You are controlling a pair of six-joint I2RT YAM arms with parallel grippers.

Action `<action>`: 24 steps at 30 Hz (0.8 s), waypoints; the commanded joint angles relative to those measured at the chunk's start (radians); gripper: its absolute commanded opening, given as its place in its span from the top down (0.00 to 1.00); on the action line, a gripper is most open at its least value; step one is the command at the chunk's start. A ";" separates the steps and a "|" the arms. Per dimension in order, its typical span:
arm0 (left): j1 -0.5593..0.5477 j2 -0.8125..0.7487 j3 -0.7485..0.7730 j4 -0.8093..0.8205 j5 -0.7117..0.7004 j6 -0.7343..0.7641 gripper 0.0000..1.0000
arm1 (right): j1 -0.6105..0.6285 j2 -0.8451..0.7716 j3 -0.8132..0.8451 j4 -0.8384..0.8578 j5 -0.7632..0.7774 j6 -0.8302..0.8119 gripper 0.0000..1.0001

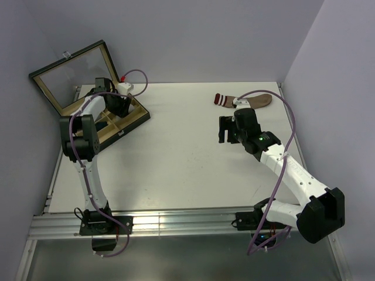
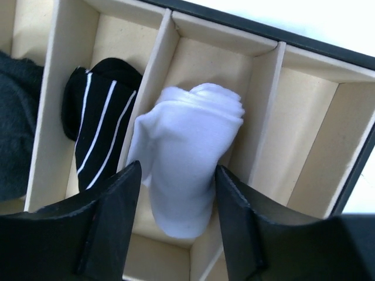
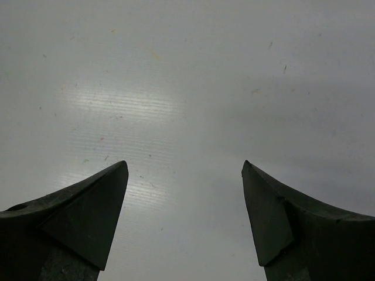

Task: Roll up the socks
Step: Place the sock in the storage box.

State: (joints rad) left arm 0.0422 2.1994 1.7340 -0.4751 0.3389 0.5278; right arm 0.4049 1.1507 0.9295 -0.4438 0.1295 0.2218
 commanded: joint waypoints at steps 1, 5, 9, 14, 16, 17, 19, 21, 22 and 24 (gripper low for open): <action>-0.013 -0.066 -0.025 -0.011 -0.044 -0.045 0.39 | -0.006 0.001 0.045 -0.004 -0.001 -0.013 0.15; -0.013 -0.072 -0.034 0.000 -0.058 -0.057 0.36 | -0.006 0.010 0.051 -0.006 -0.007 -0.015 0.15; -0.013 -0.082 -0.030 -0.008 -0.051 -0.061 0.37 | -0.006 0.012 0.057 -0.012 -0.008 -0.016 0.16; -0.013 -0.122 -0.036 0.009 -0.035 -0.078 0.37 | -0.006 0.014 0.058 -0.010 -0.011 -0.016 0.16; -0.013 -0.145 -0.053 0.038 -0.028 -0.095 0.38 | -0.006 0.014 0.060 -0.012 -0.014 -0.016 0.16; -0.015 -0.153 -0.060 0.046 -0.025 -0.100 0.39 | -0.006 0.011 0.063 -0.013 -0.014 -0.016 0.16; -0.013 -0.177 -0.067 0.055 0.001 -0.114 0.40 | -0.006 0.009 0.063 -0.015 -0.013 -0.016 0.17; -0.013 -0.194 -0.086 0.091 0.014 -0.132 0.41 | -0.006 0.000 0.060 -0.015 -0.013 -0.016 0.17; -0.013 -0.213 -0.096 0.108 0.034 -0.153 0.41 | -0.006 -0.003 0.060 -0.015 -0.011 -0.016 0.17; -0.013 -0.233 -0.125 0.168 0.046 -0.181 0.39 | -0.006 -0.014 0.063 -0.015 -0.005 -0.015 0.17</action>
State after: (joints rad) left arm 0.0341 2.0491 1.6379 -0.4061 0.3244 0.4118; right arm 0.4049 1.1664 0.9382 -0.4599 0.1146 0.2180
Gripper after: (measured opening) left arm 0.601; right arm 0.836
